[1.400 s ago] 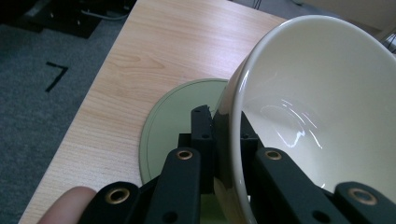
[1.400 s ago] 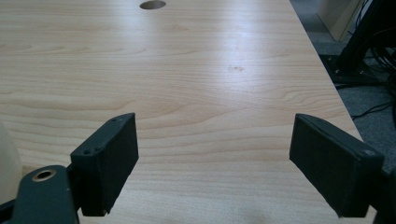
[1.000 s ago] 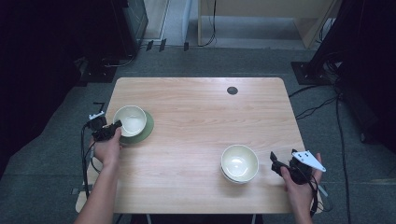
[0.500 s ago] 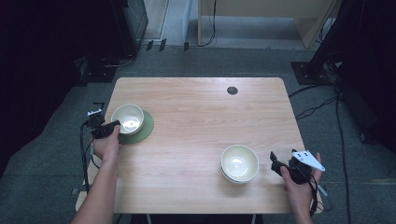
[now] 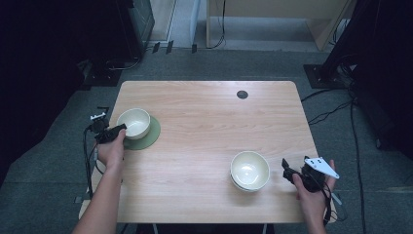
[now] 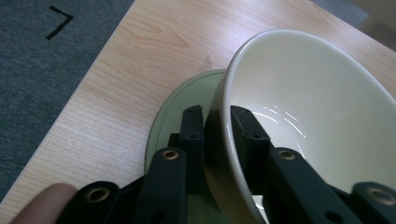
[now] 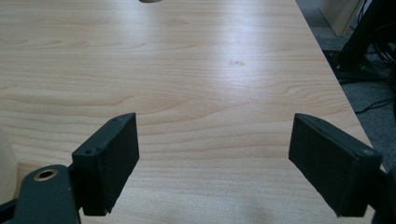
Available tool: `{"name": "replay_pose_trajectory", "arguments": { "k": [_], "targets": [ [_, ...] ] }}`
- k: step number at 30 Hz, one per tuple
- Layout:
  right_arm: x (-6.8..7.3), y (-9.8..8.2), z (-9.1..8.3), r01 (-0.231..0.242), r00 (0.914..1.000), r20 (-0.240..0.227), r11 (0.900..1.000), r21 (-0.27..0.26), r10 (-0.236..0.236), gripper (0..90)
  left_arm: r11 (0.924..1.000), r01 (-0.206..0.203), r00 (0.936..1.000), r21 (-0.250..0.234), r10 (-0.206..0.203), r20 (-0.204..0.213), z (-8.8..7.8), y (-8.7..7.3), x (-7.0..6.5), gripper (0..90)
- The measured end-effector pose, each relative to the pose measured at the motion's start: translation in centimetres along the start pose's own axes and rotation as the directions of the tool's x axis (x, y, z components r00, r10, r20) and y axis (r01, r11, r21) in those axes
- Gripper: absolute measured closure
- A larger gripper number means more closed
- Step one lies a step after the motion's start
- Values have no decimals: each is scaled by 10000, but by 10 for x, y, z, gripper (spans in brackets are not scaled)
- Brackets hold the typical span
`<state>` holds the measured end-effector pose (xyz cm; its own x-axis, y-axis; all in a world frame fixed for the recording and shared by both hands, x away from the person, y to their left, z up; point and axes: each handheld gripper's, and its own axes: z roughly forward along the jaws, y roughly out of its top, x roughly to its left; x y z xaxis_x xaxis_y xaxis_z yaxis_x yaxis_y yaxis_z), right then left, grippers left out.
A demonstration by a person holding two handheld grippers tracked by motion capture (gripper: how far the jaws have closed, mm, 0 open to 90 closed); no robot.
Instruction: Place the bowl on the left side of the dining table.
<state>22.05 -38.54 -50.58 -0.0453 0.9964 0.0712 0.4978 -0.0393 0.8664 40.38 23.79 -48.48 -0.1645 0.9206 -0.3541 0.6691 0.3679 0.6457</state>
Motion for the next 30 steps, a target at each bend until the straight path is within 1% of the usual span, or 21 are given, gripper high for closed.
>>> {"name": "replay_pose_trajectory", "arguments": {
  "k": [2,3,4,5,6,7,8,10,11,12,14,16,17,19,21,23,25,26,28,29,30],
  "targets": [
    [0,0,0,-4,10000,-10,10000,-2,4,164,10000,-75,9999,33,74,92,0,-1,1,671],
    [0,0,0,5,10000,-9,10000,-2,-5,164,9999,-147,9999,2,147,51,0,-1,0,637],
    [0,0,0,14,10000,0,10000,0,-14,164,9999,-105,9999,-59,106,137,-1,-1,0,588],
    [0,0,0,9,10000,0,10000,1,-9,164,9999,-80,9999,-88,81,128,-2,-1,0,539],
    [0,0,0,-6,10000,0,10000,1,6,164,9998,-63,10000,-172,64,56,-4,-1,-1,511],
    [0,0,0,-11,10000,8,10000,2,11,164,9996,-88,10000,-260,87,-30,-5,-1,-2,456],
    [0,0,0,-6,10000,16,10000,0,6,164,9995,-222,9997,-239,219,-136,-6,-1,-2,386],
    [0,0,0,5,10000,40,10000,-15,-5,165,9988,-404,9992,-258,403,-58,-9,-2,-4,280],
    [0,0,0,57,9999,89,10000,-41,-57,166,9988,-404,9992,-258,403,-58,-9,-2,-4,235],
    [1,0,0,104,9998,149,9999,-70,-103,166,9977,-555,9984,-378,552,-75,-12,-3,-6,176],
    [2,0,0,155,9997,197,9998,-79,-154,166,9956,-758,9971,-555,754,-97,-16,-6,-7,104],
    [3,0,0,199,9995,247,9998,-67,-198,166,9939,-880,9961,-659,877,-68,-18,-8,-7,63],
    [3,-1,0,222,9994,274,9997,-55,-221,165,9932,-958,9954,-663,950,-155,-20,-9,-7,8],
    [4,-1,1,214,9994,277,9998,-24,-213,165,9873,-1281,9916,-937,1259,-286,-25,-12,-7,0],
    [4,-1,1,237,9993,285,9997,-16,-237,165,9833,-1489,9884,-1043,1448,-459,-28,-14,-7,0],
    [3,-1,1,243,9992,318,9997,4,-243,165,9820,-1543,9879,-1087,1515,-332,-32,-17,-7,0],
    [3,-2,2,222,9992,323,9998,14,-223,165,9791,-1609,9869,-1246,1581,-318,-36,-20,-7,0],
    [3,-2,2,222,9992,331,9997,29,-223,165,9775,-1589,9873,-1390,1584,-151,-39,-21,-6,0],
    [3,-2,2,214,9992,328,9998,38,-215,165,9760,-1602,9870,-1479,1607,-82,-41,-22,-6,0],
    [4,-2,2,222,9992,338,9997,37,-223,165,9714,-1690,9855,-1666,1696,-106,-46,-26,-7,0],
    [3,-2,2,227,9992,336,9997,34,-228,165,9686,-1804,9835,-1713,1805,-152,-49,-28,-7,0]
  ]
}}
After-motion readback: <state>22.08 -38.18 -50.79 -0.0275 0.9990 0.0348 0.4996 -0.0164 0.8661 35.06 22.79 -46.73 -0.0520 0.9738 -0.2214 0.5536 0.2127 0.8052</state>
